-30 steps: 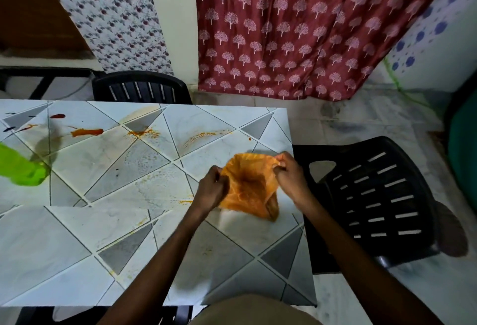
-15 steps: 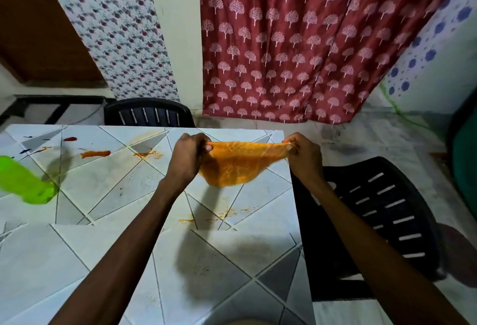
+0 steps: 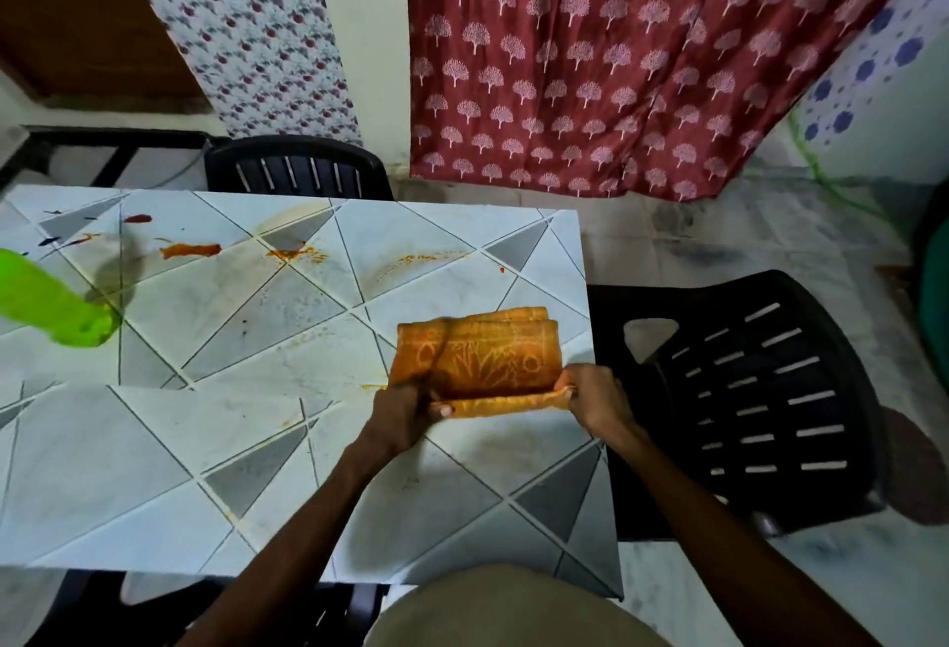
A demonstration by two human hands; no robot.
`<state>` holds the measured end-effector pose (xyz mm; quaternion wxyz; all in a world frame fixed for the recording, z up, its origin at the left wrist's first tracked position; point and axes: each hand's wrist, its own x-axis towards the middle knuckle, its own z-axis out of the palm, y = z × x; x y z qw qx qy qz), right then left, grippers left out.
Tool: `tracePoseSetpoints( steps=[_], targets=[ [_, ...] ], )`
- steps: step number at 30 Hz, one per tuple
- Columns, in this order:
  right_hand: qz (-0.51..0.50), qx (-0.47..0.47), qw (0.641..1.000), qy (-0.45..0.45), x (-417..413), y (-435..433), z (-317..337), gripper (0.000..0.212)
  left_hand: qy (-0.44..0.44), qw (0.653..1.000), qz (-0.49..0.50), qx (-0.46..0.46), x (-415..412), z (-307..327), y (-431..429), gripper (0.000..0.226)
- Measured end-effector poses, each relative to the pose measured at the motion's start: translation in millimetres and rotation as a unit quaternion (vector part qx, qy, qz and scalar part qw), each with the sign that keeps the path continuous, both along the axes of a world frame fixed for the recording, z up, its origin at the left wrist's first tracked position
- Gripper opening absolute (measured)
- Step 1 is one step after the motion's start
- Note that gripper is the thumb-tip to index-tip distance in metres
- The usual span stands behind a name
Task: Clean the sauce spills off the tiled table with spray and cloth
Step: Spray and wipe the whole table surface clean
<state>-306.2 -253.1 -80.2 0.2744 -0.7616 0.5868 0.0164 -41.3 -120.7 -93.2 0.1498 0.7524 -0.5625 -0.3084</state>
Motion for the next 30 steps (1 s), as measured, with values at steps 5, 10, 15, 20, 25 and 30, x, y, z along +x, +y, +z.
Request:
tracePoseSetpoints(
  steps=[5,10,15,20,25,30],
  targets=[
    [0.038,0.071,0.996,0.024,-2,0,-23,0.006,0.048,0.996,0.041,0.062,-3,-24,10,0.049],
    [0.054,0.112,0.992,0.024,7,-13,-19,0.030,0.039,0.995,0.095,-0.011,8,-23,-6,0.031],
    [0.053,0.022,0.998,-0.012,36,-36,-15,0.020,-0.080,0.993,0.066,-0.057,15,-19,-48,0.042],
    [0.182,-0.012,0.981,0.063,66,-65,-25,0.068,-0.180,0.982,-0.057,0.016,23,-29,-87,0.082],
    [0.228,-0.062,0.963,0.132,81,-77,-31,0.054,-0.231,0.971,-0.058,-0.014,31,-34,-99,0.051],
    [0.194,-0.037,0.975,0.104,77,-75,-23,0.031,-0.245,0.967,-0.062,-0.035,42,-28,-96,0.030]
  ],
)
